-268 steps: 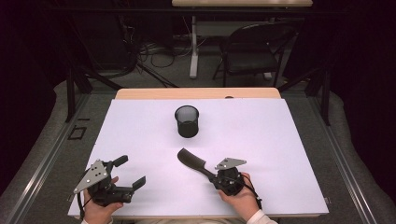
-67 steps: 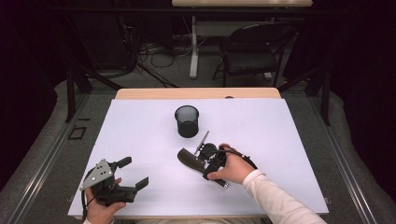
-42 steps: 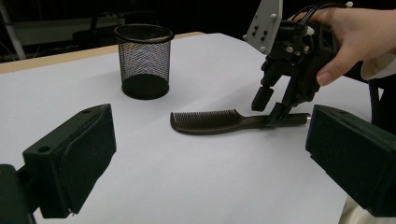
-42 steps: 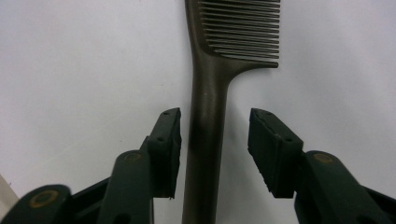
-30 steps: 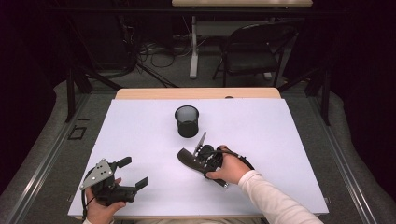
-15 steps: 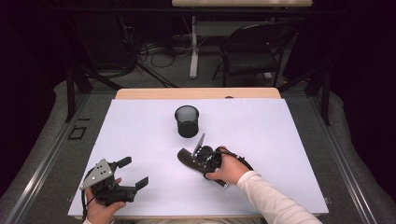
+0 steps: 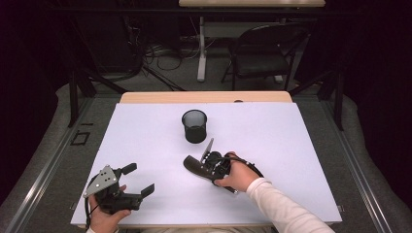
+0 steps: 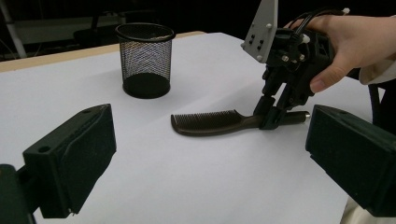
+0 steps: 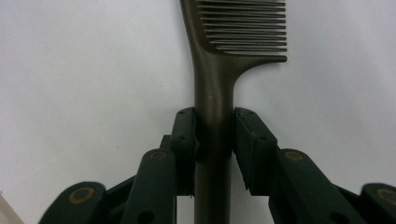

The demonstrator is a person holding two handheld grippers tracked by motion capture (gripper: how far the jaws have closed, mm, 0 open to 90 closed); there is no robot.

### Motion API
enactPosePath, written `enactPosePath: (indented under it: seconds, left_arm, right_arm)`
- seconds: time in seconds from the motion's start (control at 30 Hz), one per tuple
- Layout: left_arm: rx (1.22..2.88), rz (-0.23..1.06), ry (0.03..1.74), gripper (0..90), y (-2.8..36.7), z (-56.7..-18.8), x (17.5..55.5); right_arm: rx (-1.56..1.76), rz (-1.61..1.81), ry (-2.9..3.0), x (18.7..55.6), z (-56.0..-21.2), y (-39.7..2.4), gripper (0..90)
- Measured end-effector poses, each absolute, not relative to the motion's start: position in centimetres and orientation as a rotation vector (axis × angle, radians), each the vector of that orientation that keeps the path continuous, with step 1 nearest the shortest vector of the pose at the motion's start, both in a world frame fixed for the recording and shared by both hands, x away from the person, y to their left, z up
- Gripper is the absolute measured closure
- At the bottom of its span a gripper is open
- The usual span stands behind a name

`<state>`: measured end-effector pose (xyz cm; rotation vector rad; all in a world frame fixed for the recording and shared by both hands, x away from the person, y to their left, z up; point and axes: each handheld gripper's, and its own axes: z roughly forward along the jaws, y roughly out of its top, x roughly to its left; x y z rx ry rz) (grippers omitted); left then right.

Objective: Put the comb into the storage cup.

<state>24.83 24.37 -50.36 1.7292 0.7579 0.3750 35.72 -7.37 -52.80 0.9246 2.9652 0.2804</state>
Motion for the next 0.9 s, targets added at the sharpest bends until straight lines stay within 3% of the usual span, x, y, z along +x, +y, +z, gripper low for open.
enactPosePath:
  seconds: [0.9]
  left_arm:
    - [1.728,0.379,0.758,1.9,24.33,-50.40,24.84]
  right_arm:
    - [0.965,0.283,2.944,35.53,-52.82,-7.34,72.6]
